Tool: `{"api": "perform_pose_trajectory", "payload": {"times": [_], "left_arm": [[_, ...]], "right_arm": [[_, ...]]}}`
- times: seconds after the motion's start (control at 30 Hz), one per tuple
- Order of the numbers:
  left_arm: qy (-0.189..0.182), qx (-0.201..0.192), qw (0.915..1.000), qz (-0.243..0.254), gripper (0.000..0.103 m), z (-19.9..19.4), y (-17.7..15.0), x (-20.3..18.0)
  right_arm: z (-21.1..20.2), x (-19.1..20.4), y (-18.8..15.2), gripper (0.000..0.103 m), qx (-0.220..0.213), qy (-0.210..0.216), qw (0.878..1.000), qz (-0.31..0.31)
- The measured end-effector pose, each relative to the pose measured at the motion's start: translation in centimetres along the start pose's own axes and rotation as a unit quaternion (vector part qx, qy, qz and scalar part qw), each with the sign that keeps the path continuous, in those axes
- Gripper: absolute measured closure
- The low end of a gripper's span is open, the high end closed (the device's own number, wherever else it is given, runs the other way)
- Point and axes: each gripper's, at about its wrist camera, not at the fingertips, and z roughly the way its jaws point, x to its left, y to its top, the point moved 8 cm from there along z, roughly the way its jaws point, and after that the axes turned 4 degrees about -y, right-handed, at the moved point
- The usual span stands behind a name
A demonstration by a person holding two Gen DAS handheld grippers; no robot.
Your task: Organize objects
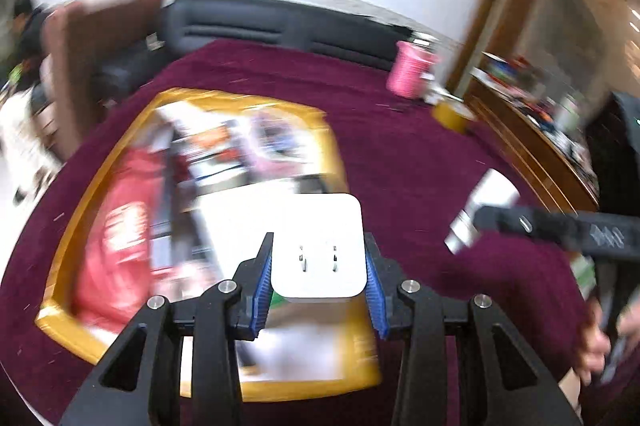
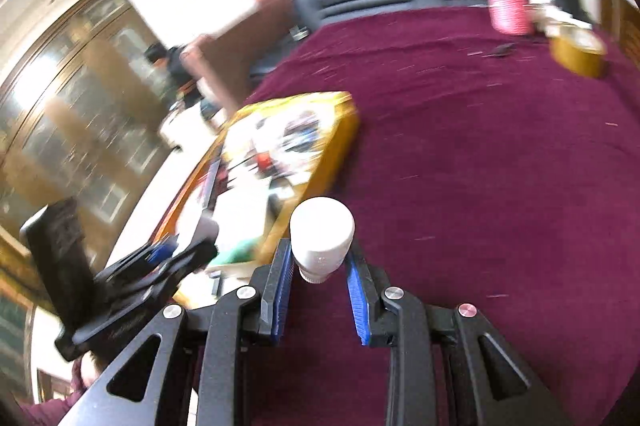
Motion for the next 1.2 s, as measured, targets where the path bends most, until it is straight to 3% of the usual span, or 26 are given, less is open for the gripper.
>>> {"api": "perform_pose_trajectory", "payload": {"times": [0.13, 0.27, 0.67, 0.73, 0.87, 1.03, 1.13, 1.2], "left_arm": [[0.03, 0.002, 0.999, -0.032, 0.064, 0.0, -0.2, 4.5], [0.04, 0.009, 0.9983, -0.04, 0.064, 0.7, -0.2, 6.6], [0.048, 0.014, 0.998, -0.038, 0.064, 2.2, 0.2, 7.5], [0.044, 0.011, 0.9982, -0.04, 0.06, 2.1, 0.3, 7.5], [0.044, -0.001, 0.9984, -0.034, 0.042, 1.7, 0.5, 7.0], [0.044, -0.024, 0.9984, -0.024, 0.024, 0.4, 1.3, 6.1], [0.061, -0.04, 0.9973, -0.013, 0.016, -0.5, 1.6, 5.5], [0.095, -0.054, 0.994, -0.003, 0.014, -1.4, 1.8, 5.4]], "right_arm": [[3.3, 4.7, -1.5, 0.074, 0.034, 0.027, 0.999, -0.028], [6.1, 7.9, -3.3, 0.073, 0.068, 0.032, 0.996, -0.055], [10.1, 9.7, -6.3, 0.073, 0.12, -0.017, 0.986, -0.112], [10.4, 9.8, -6.3, 0.073, 0.119, -0.023, 0.986, -0.116], [10.4, 9.5, -5.8, 0.071, 0.112, -0.033, 0.985, -0.124], [8.6, 9.7, -4.8, 0.037, 0.078, -0.041, 0.987, -0.138], [6.9, 9.5, -4.0, 0.027, 0.051, -0.038, 0.99, -0.129], [6.1, 9.2, -3.7, 0.022, 0.034, -0.036, 0.992, -0.114]]}}
